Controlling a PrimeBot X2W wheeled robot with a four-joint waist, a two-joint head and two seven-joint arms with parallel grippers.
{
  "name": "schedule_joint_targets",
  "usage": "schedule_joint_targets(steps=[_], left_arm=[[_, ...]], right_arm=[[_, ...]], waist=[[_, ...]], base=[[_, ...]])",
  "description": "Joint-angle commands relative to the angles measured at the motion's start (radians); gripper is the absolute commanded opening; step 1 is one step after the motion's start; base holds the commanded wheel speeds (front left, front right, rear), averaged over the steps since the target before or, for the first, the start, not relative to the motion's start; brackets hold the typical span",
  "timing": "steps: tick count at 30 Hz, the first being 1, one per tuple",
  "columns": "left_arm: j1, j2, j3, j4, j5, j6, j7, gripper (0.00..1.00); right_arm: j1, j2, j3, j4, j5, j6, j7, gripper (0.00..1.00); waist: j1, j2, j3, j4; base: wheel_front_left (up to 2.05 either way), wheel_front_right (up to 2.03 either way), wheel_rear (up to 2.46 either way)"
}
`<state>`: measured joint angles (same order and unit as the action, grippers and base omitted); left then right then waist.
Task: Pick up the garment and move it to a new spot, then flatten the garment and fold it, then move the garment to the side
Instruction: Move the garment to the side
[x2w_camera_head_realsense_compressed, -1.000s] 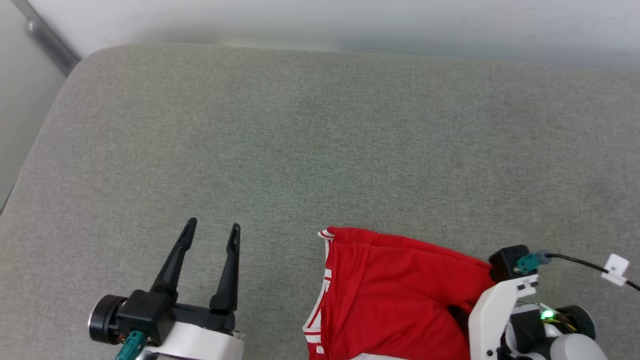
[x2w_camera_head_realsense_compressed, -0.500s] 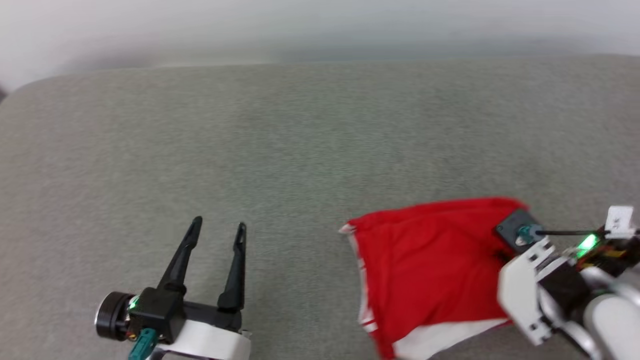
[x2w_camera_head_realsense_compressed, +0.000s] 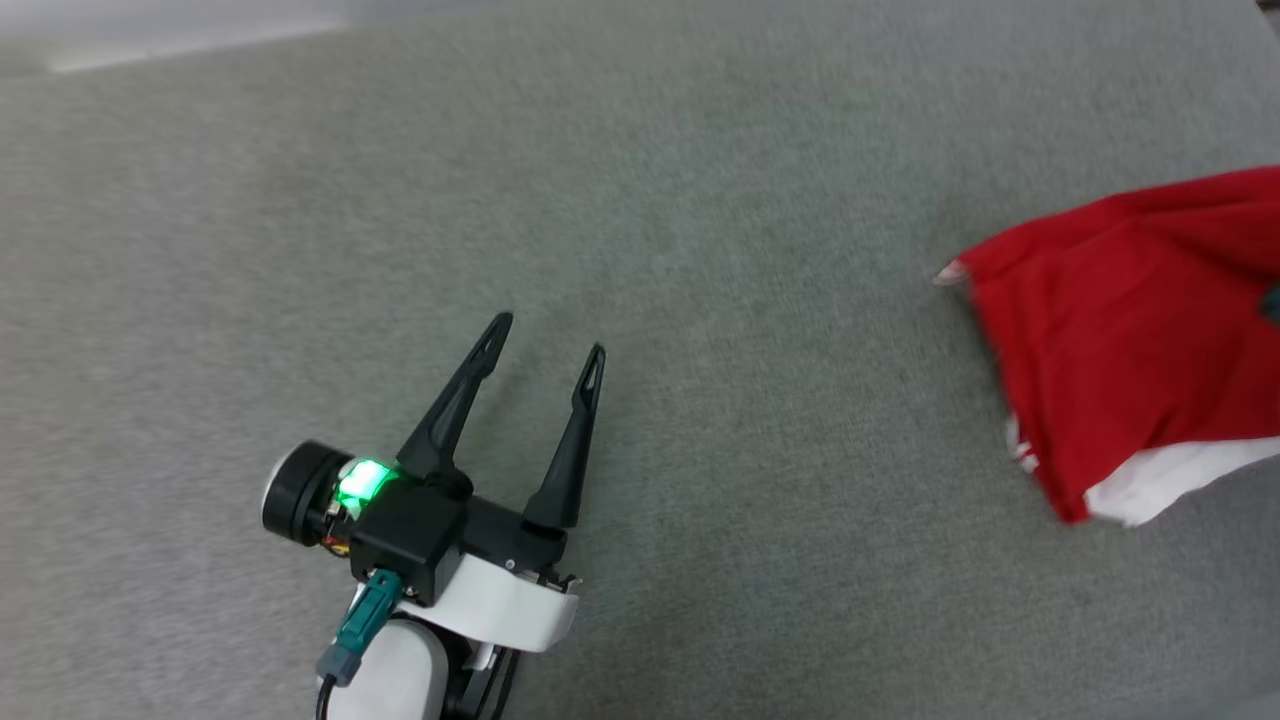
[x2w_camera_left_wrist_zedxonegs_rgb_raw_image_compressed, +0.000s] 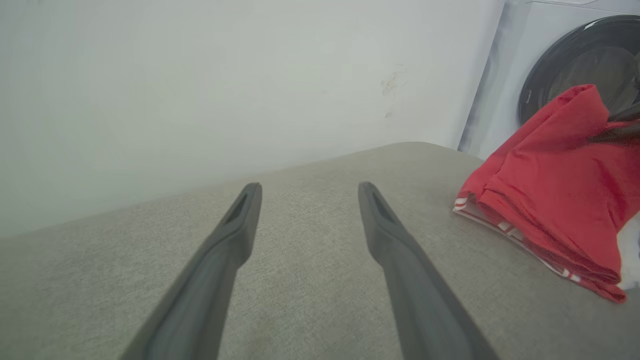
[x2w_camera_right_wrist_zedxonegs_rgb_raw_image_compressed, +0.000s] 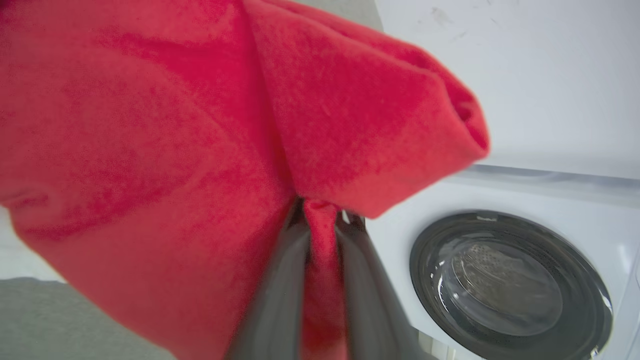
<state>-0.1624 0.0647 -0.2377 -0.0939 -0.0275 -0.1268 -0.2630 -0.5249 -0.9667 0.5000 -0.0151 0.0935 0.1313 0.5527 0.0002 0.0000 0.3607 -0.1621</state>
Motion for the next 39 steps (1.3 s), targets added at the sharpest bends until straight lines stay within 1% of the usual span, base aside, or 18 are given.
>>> schedule_joint_targets(steps=[1, 4, 8, 13, 14, 20, 26, 27, 28, 34, 39], left_arm=[[-0.032, 0.015, -0.013, -0.006, 0.008, -0.002, -0.002, 1.0], [-0.073, 0.037, -0.039, -0.022, 0.013, -0.003, -0.002, 1.0], [-0.126, 0.07, -0.062, -0.043, 0.023, -0.003, -0.002, 1.0], [-0.177, 0.087, -0.098, -0.056, 0.028, -0.003, -0.002, 1.0], [-0.177, 0.087, -0.098, -0.056, 0.028, -0.003, -0.002, 1.0], [-0.208, 0.103, -0.118, -0.068, 0.026, -0.003, -0.002, 1.0], [-0.217, 0.121, -0.116, -0.055, 0.022, -0.002, 0.001, 1.0], [-0.216, 0.123, -0.116, -0.053, 0.021, -0.002, 0.001, 1.0], [-0.214, 0.124, -0.115, -0.051, 0.02, -0.002, 0.001, 1.0], [-0.197, 0.109, -0.107, -0.05, 0.008, 0.009, 0.001, 1.0], [-0.168, 0.094, -0.078, -0.044, -0.008, 0.027, 0.0, 1.0]], right_arm=[[-0.018, -0.01, -0.024, 0.05, -0.003, -0.001, -0.032, 0.0], [-0.03, -0.028, -0.086, 0.139, -0.011, -0.002, -0.086, 0.0], [-0.018, -0.02, -0.19, 0.25, -0.027, -0.001, -0.16, 0.0], [-0.001, 0.008, -0.309, 0.365, -0.066, -0.001, -0.243, 0.0], [-0.001, 0.008, -0.309, 0.365, -0.066, -0.001, -0.243, 0.0], [-0.009, 0.069, -0.449, 0.459, -0.138, -0.001, -0.337, 0.0], [-0.041, 0.137, -0.551, 0.487, -0.218, -0.001, -0.404, 0.0], [-0.044, 0.145, -0.561, 0.486, -0.235, -0.001, -0.409, 0.33], [-0.046, 0.156, -0.571, 0.483, -0.247, -0.001, -0.412, 1.0], [-0.051, 0.197, -0.605, 0.475, -0.288, -0.001, -0.412, 1.0], [-0.065, 0.211, -0.607, 0.435, -0.283, -0.001, -0.43, 1.0]], waist=[[-0.0002, 0.0, 0.098, -0.063], [-0.0002, 0.0, 0.156, -0.076], [-0.0002, 0.0, 0.234, -0.083], [-0.0002, 0.0, 0.303, -0.076], [-0.0002, 0.0, 0.303, -0.076], [-0.0002, 0.0, 0.354, -0.066], [-0.0002, 0.0, 0.377, -0.062], [-0.0002, 0.0, 0.376, -0.061], [-0.0002, 0.0, 0.373, -0.06], [-0.0002, 0.0, 0.32, -0.051], [-0.0002, 0.0, 0.226, -0.034]], base=[[0.0, 0.0, 0.0], [0.0, 0.0, 0.0], [0.0, 0.0, 0.0], [0.0, 0.0, 0.0], [0.0, 0.0, 0.0], [0.0, 0.0, 0.0], [0.0, 0.0, 0.0], [0.0, 0.0, 0.0], [0.0, 0.0, 0.0], [0.0, 0.0, 0.0], [0.0, 0.0, 0.0]])
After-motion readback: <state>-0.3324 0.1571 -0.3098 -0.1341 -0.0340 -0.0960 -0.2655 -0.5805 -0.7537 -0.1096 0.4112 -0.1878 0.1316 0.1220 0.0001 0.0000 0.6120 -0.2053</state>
